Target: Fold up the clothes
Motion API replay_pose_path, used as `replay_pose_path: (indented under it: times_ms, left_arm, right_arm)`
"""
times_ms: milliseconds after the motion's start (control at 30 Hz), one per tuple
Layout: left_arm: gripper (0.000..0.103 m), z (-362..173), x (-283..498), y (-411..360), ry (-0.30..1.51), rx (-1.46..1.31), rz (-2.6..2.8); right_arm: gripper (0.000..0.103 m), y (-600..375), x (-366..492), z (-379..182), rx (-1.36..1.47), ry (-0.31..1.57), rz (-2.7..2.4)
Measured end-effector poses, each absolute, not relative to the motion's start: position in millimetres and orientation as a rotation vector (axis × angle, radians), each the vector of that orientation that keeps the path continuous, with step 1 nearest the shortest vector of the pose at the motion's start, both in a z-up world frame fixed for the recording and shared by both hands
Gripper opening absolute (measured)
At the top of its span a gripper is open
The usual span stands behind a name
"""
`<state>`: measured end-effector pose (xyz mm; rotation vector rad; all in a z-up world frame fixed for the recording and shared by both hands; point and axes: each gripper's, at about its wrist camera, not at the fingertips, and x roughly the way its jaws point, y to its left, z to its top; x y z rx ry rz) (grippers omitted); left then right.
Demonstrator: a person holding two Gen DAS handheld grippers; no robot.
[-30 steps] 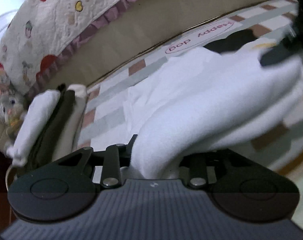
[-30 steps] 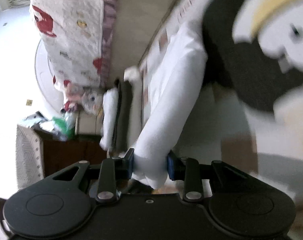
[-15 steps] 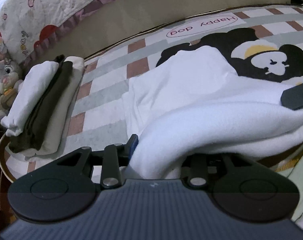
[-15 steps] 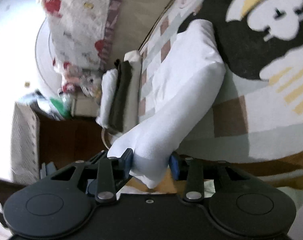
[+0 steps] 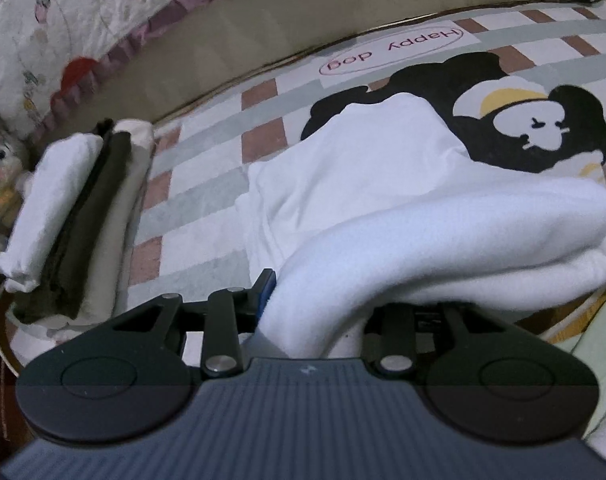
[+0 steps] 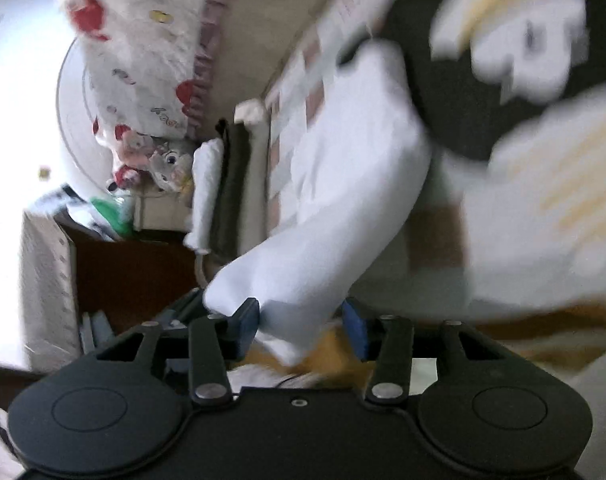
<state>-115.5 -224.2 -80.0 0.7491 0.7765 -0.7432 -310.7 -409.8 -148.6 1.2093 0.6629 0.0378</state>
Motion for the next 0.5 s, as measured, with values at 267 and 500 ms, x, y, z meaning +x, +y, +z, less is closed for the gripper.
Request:
replay_pose_path:
  times_ms: [267, 500]
  left_arm:
    - [0.037, -62, -78, -245, 0.903, 0.774, -0.811]
    - [0.037, -58, -72, -256, 0.885, 0.869, -0.884]
  right_arm:
    - [0.062, -371, -334, -82, 0.358, 0.517, -0.044]
    - [0.064, -281, -286, -107, -0.323, 0.53, 0.095]
